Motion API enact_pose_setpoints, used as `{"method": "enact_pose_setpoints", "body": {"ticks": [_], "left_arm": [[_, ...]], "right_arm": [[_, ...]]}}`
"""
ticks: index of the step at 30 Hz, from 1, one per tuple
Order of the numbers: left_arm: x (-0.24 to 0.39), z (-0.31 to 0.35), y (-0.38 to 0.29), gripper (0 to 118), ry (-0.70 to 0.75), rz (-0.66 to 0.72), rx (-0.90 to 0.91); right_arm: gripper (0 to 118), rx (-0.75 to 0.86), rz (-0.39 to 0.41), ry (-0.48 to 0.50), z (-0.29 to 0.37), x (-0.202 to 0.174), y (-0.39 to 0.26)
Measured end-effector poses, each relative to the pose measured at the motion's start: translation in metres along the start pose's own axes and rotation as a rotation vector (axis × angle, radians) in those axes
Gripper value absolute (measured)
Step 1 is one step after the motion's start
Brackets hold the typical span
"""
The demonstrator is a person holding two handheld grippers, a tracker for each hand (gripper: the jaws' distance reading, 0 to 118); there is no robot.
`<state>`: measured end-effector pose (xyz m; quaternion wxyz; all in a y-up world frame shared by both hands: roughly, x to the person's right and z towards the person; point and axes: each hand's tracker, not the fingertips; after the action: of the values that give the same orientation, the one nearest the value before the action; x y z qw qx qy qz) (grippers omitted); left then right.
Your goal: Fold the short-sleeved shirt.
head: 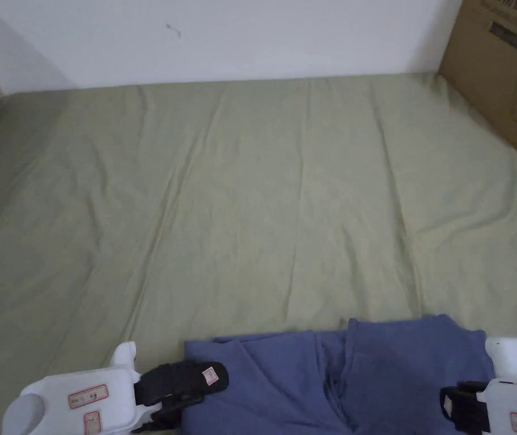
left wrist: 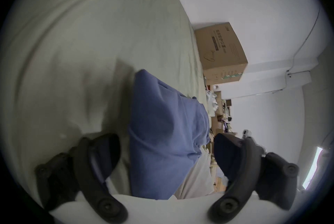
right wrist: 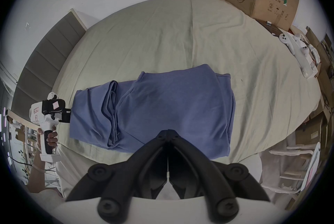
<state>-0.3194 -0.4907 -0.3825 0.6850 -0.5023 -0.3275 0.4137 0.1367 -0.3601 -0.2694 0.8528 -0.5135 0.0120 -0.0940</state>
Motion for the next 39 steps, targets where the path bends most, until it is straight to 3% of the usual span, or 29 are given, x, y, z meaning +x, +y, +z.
{"method": "enact_pose_setpoints", "body": {"ticks": [1, 2, 3, 5, 10, 18, 22, 27, 29, 31, 39], "left_arm": [[0.001, -0.002, 0.002, 44, 0.019, 0.037, -0.025], [-0.001, -0.008, 0.002, 7, 0.116, 0.019, -0.073], [-0.001, -0.012, -0.002, 7, 0.162, -0.004, -0.082], [-0.004, -0.007, -0.004, 7, 0.075, 0.03, -0.045], [-0.001, 0.03, 0.002, 7, 0.12, 0.004, -0.015], [0.002, 0.159, 0.01, 7, 0.458, -0.01, 0.116], [0.02, 0.185, 0.008, 7, 0.542, -0.004, 0.155], [0.082, 0.162, -0.003, 7, 0.564, -0.084, 0.173], [0.108, 0.151, -0.008, 7, 0.435, -0.021, 0.213], [0.134, 0.129, -0.012, 7, 0.325, -0.103, 0.192], [0.179, -0.022, -0.002, 8, 0.301, -0.257, -0.073]], "right_arm": [[0, -0.006, 0.007, 0.001, -0.001, -0.001, -0.001], [0, -0.012, 0.011, 0.003, -0.002, -0.002, -0.001], [0, -0.019, 0.016, 0.007, -0.003, -0.003, -0.002], [0, -0.026, 0.016, 0.003, -0.005, -0.005, -0.001], [0, -0.031, 0.004, 0.012, -0.007, -0.003, 0.0], [0, -0.032, -0.001, 0.042, -0.014, -0.007, -0.005], [0, -0.056, -0.014, 0.059, -0.027, -0.005, -0.011], [0, -0.063, -0.042, 0.079, -0.03, -0.001, -0.016], [0, -0.057, -0.045, 0.083, -0.028, 0.002, -0.017], [0, -0.05, -0.061, 0.074, -0.027, 0.008, -0.017], [0, 0.001, -0.133, 0.048, -0.008, 0.038, -0.022]]}}
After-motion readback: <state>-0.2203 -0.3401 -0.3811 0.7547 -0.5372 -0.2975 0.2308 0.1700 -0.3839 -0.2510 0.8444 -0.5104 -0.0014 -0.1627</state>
